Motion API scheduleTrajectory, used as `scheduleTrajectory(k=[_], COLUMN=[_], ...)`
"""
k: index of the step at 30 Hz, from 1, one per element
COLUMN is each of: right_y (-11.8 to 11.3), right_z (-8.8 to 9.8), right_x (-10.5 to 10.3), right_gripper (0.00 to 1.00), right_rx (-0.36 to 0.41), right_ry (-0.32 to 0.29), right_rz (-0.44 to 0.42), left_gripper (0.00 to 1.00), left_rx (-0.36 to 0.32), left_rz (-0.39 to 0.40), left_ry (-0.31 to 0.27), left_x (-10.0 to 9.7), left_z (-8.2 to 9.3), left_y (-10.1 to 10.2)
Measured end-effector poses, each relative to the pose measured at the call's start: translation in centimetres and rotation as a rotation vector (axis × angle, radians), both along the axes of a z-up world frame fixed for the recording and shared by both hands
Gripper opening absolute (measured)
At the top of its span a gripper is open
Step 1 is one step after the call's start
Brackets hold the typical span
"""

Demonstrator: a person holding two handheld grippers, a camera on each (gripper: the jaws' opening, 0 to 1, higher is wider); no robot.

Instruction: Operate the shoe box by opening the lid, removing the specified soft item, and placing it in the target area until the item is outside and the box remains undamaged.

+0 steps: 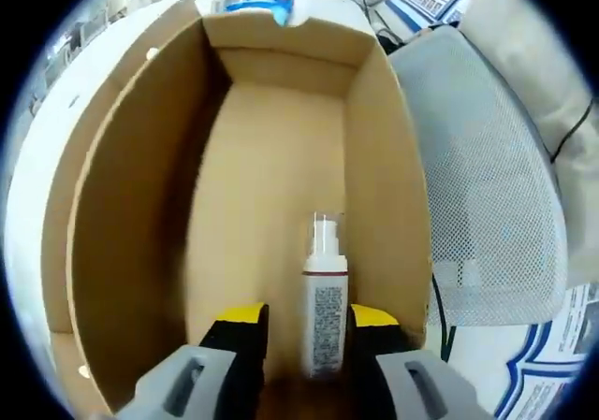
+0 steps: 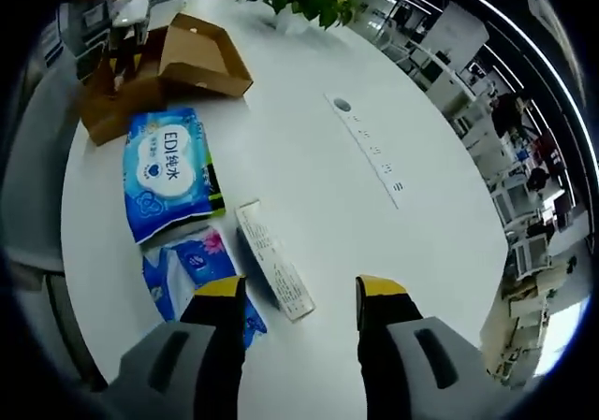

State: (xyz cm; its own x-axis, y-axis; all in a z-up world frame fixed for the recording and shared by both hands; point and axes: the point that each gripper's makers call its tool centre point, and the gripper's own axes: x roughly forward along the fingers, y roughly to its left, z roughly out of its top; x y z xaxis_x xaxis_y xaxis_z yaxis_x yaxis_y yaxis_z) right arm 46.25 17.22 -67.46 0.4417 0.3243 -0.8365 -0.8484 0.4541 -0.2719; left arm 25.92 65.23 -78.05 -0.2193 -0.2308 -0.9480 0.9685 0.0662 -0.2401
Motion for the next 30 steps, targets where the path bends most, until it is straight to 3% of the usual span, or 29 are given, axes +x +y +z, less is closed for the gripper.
scheduleTrajectory(k=[13, 30], right_y=[0.6, 3.2], right_z=[1.8, 2.1], right_x=[-3.4, -7.7], right_gripper=[0.46, 0.51], right_rx=[0.104, 0.255], right_ry=[-0.033, -0.042], right_rz=[-0.1, -0.199], left_gripper=[0.22, 0.2], left_rx=[-0.004, -0.055], left_rz=[-0.035, 0.07], left_ry=[-0.029, -0.093], left_x=[-0.5, 0.1], left_z=[-0.6, 0.3], left_y=[-0.2, -1.1])
